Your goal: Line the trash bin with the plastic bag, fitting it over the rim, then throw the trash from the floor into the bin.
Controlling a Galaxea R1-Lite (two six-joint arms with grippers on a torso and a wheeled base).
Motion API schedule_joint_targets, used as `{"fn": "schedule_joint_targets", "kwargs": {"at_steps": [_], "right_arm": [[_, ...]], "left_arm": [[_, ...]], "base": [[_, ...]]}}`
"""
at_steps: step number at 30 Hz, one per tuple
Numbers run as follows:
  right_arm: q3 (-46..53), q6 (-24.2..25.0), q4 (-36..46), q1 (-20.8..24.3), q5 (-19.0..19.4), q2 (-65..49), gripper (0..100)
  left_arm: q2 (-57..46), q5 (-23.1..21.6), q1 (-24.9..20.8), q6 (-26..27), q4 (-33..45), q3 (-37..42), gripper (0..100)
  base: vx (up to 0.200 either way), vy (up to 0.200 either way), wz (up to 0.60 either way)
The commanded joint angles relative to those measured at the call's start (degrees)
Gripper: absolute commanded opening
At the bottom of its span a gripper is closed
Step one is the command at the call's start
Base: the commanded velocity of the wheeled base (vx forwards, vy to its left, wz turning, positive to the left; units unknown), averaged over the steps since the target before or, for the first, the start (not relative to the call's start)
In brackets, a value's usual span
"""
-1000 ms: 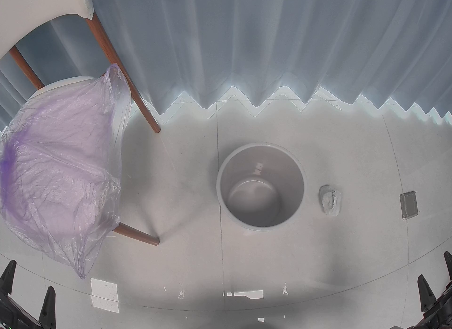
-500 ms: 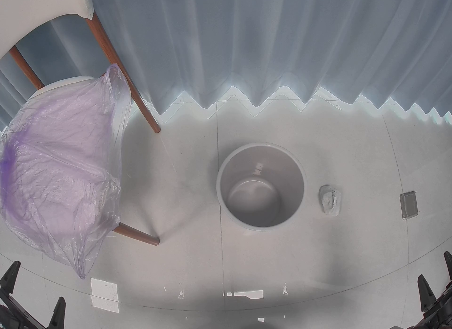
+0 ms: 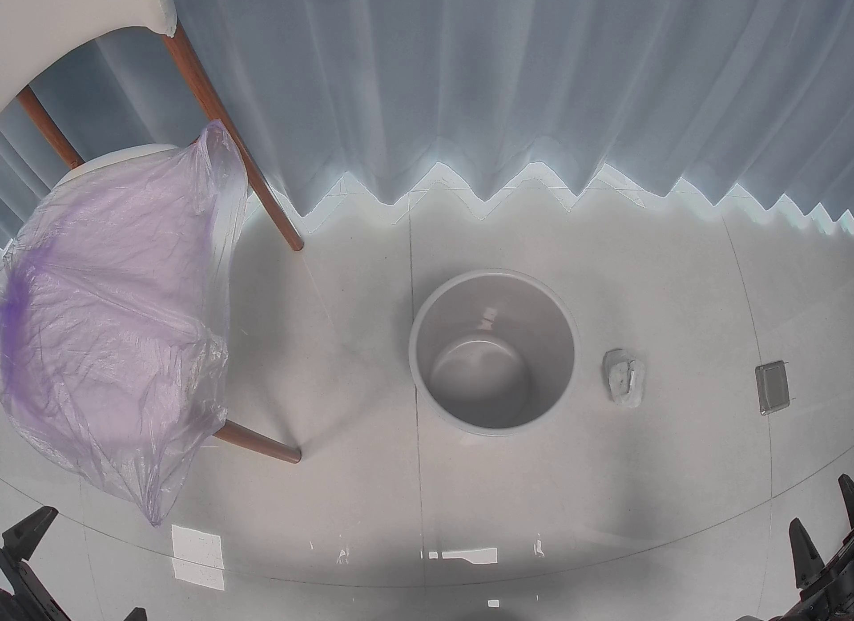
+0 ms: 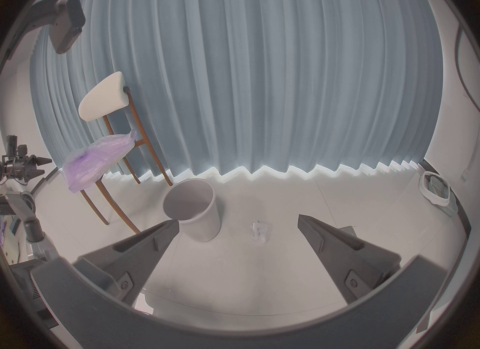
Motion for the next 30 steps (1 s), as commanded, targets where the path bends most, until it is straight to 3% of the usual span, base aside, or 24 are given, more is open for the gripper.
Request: {"fn": "schedule_joint_targets", "kwargs": {"at_steps": [1, 10, 19, 27, 30], "right_arm": [[1.0, 0.0, 0.0, -0.1, 0.0, -1.0, 100], [1.0, 0.1, 0.0, 0.0, 0.2, -1.0, 100], [1.0, 0.1, 0.0, 0.0, 0.4, -1.0, 100], [1.0, 0.1, 0.0, 0.0, 0.4, -1.0, 100], [1.0, 0.1, -0.1, 0.0, 0.4, -1.0, 100]], "left_arm": [[6.3, -0.6, 0.0, -2.7, 0.0, -3.3, 100], [18.0, -1.4, -2.2, -4.3, -1.5, -9.8, 100], [34.2, -1.4, -7.3, -3.7, -11.1, -15.5, 100], [41.9, -1.0, -7.5, 1.0, -13.4, -18.6, 100], [47.1, 4.1, -7.9, 2.3, -13.4, -21.7, 100]], "base": [[0.000, 0.000, 0.00], [0.000, 0.000, 0.00], [0.000, 0.000, 0.00], [0.000, 0.000, 0.00], [0.000, 0.000, 0.00]]}}
